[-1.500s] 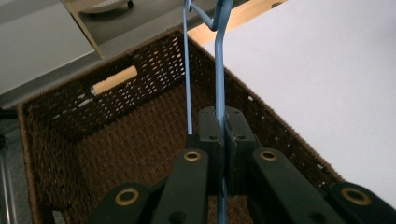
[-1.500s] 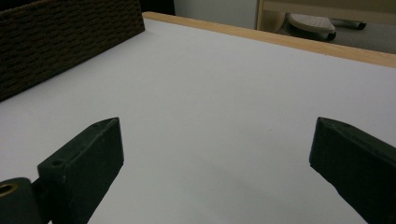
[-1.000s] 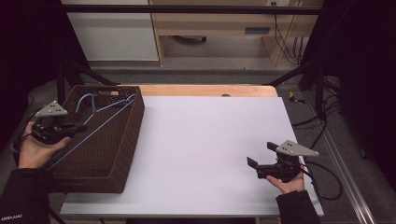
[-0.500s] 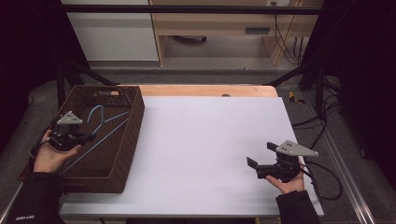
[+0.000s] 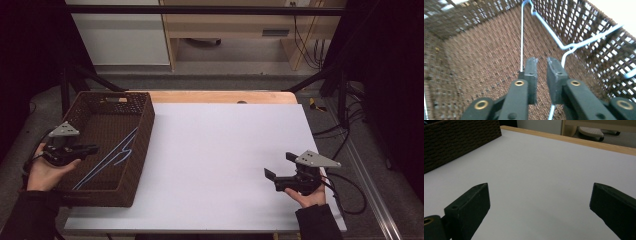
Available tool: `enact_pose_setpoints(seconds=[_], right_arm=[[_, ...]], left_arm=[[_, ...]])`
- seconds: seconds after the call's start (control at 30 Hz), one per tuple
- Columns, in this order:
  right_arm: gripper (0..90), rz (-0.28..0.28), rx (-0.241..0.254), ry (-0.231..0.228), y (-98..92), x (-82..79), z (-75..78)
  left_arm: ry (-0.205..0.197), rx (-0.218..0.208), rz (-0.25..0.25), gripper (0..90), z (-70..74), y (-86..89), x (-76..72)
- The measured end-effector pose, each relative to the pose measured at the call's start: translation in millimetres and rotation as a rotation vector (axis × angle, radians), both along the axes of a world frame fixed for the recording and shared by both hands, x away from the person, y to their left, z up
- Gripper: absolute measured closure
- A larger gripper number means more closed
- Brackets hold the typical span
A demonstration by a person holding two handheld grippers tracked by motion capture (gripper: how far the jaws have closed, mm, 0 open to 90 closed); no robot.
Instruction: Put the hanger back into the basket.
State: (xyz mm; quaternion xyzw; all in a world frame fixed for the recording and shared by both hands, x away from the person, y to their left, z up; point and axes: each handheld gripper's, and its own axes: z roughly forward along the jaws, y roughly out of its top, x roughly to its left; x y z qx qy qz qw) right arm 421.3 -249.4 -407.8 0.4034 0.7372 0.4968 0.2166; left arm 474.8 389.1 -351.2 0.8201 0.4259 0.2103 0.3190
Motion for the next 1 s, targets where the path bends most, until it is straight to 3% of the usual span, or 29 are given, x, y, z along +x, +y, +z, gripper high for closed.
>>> enact_pose_setpoints(seconds=[0.17,0.33,0.5,0.77,1.0], right_arm=[[3.5,-0.002,0.004,0.001,-0.8,-0.7,0.8],[3.5,-0.003,0.009,-0.003,-0.9,-0.8,1.1],[3.5,-0.005,0.015,-0.007,-1.4,-1.5,2.1],[3.4,-0.005,0.021,-0.012,-2.2,-2.2,3.2],[3.3,0.001,0.02,-0.021,-3.6,-3.1,4.4]], left_arm=[[-0.101,-0.088,0.012,63.9,18.6,-2.4,-14.6],[-0.207,-0.169,0.013,45.5,34.2,-16.3,-31.7],[-0.267,-0.203,-0.003,28.5,41.3,-36.3,-45.9],[-0.326,-0.272,-0.071,16.4,40.7,-75.3,-66.9],[-0.334,-0.307,-0.111,11.4,24.4,-109.5,-78.7]])
